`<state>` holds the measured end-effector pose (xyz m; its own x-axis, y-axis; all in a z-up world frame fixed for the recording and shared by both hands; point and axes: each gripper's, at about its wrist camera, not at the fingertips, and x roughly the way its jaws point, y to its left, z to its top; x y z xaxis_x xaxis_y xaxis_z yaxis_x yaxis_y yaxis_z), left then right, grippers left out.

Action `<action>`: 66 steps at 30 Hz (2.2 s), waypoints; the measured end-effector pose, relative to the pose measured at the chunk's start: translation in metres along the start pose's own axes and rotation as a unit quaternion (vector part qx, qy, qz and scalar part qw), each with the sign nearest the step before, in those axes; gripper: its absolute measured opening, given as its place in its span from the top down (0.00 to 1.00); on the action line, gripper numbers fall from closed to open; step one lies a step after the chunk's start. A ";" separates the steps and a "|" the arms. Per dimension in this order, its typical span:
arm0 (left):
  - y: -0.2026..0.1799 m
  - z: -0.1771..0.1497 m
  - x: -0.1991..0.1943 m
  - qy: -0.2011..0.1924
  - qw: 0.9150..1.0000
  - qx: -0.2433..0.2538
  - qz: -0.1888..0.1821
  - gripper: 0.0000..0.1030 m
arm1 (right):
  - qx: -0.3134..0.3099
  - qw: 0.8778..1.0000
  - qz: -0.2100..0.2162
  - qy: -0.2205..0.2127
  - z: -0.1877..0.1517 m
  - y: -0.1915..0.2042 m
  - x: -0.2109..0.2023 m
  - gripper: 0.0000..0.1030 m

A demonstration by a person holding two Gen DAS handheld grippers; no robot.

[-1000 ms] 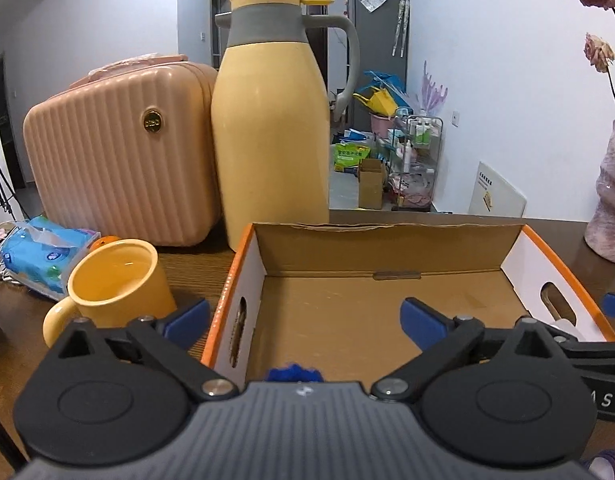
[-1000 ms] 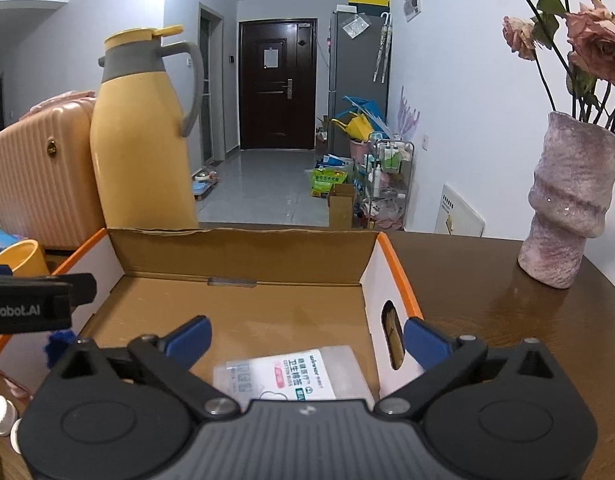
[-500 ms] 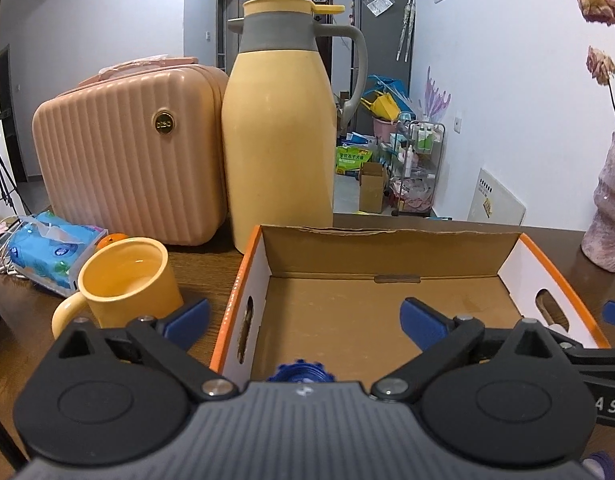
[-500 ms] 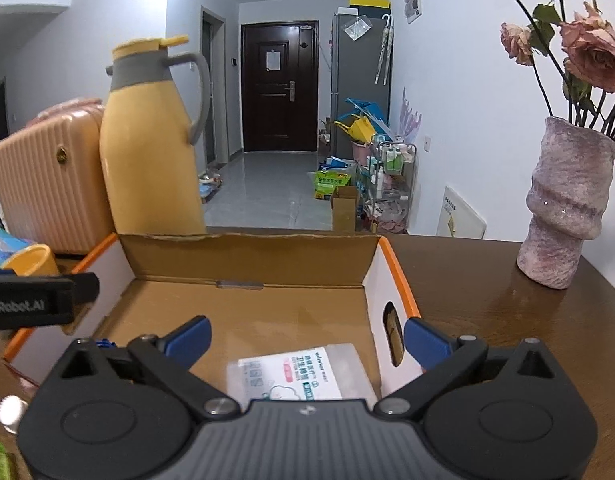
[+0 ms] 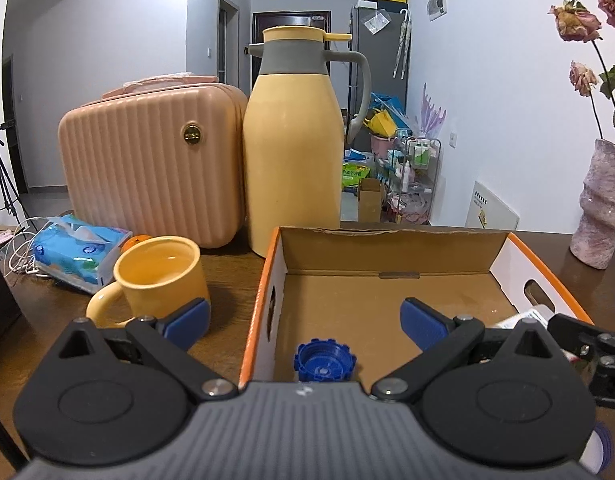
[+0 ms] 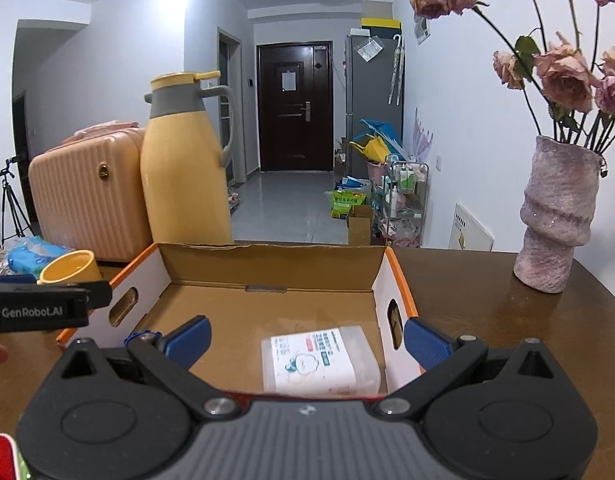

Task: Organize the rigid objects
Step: 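Open the left gripper to drop the blue cap while the right gripper releases the wipes container into the box, then withdraw both grippers from the box back over the table, then grasp the cream plug adapter with the right gripper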

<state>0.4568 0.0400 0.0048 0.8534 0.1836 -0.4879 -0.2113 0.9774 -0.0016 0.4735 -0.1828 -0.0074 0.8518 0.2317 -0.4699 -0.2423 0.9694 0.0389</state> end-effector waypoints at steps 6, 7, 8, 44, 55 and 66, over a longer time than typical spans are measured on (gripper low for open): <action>0.006 -0.016 -0.017 -0.012 1.000 0.009 -0.017 0.00 | 0.015 1.000 0.003 -0.019 -0.014 -0.004 -0.019 0.00; 0.006 -0.019 -0.020 -0.014 1.000 0.011 -0.018 0.00 | 0.018 1.000 0.003 -0.021 -0.017 -0.005 -0.021 0.00; 0.007 -0.022 -0.023 -0.016 1.000 0.012 -0.019 0.00 | 0.021 1.000 0.003 -0.024 -0.019 -0.006 -0.024 0.00; 0.022 -0.112 -0.122 -0.024 0.998 0.043 -0.049 0.00 | 0.010 0.998 -0.012 -0.061 -0.132 0.008 -0.126 0.00; 0.031 -0.112 -0.114 -0.011 0.998 0.034 -0.050 0.00 | -0.075 0.997 0.017 -0.010 -0.122 0.024 -0.096 0.02; 0.043 -0.108 -0.107 0.001 0.999 0.024 -0.045 0.00 | -0.134 0.985 0.062 0.088 -0.105 0.023 -0.037 0.15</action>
<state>0.3049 0.0514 -0.0372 0.8673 0.0952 -0.4886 -0.1115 0.9938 -0.0042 0.3878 -0.1770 -0.0819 0.7201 0.3072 -0.6222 -0.4741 0.8726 -0.1178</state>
